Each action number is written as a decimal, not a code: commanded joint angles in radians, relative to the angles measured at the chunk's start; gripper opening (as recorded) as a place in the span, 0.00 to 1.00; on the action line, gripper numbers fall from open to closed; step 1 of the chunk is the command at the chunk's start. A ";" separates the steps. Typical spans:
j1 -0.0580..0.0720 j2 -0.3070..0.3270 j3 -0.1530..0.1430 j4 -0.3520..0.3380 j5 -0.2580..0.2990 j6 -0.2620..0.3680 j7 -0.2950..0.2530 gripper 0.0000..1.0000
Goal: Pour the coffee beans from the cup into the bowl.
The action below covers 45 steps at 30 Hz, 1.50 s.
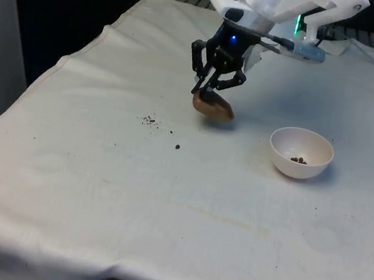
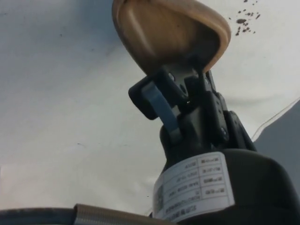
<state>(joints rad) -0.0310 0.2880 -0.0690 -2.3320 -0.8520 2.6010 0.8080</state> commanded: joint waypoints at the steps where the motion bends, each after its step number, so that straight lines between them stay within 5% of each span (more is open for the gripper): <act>1: -0.012 0.004 0.005 -0.009 0.028 0.027 -0.025 0.00; 8: -0.013 0.006 -0.003 -0.017 0.095 0.050 -0.070 0.00; 9: 0.000 0.003 -0.011 -0.009 0.076 0.027 -0.053 0.00; 10: -0.013 0.007 -0.004 -0.018 0.104 0.053 -0.076 0.00; 16: -0.012 0.008 -0.008 -0.023 0.156 0.064 -0.112 0.00; 17: 0.000 0.004 -0.017 -0.015 0.138 0.041 -0.095 0.00; 18: -0.013 0.008 -0.009 -0.025 0.175 0.068 -0.125 0.00; 24: -0.014 0.011 -0.012 -0.031 0.242 0.080 -0.171 0.00; 25: 0.000 0.006 -0.022 -0.024 0.225 0.058 -0.156 0.00; 26: -0.014 0.011 -0.012 -0.031 0.252 0.081 -0.178 0.00; 34: -0.016 0.019 -0.016 -0.032 0.343 0.097 -0.245 0.00; 35: -0.001 0.015 -0.029 -0.025 0.316 0.074 -0.221 0.00; 36: -0.016 0.021 -0.016 -0.032 0.353 0.099 -0.253 0.00; 43: -0.020 0.031 -0.029 -0.033 0.441 0.128 -0.334 0.00; 44: -0.019 0.033 -0.031 -0.033 0.450 0.132 -0.344 0.00; 45: -0.002 0.030 -0.047 -0.025 0.427 0.112 -0.322 0.00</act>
<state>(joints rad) -0.0330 0.3180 -0.1160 -2.3570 -0.4250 2.7130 0.4860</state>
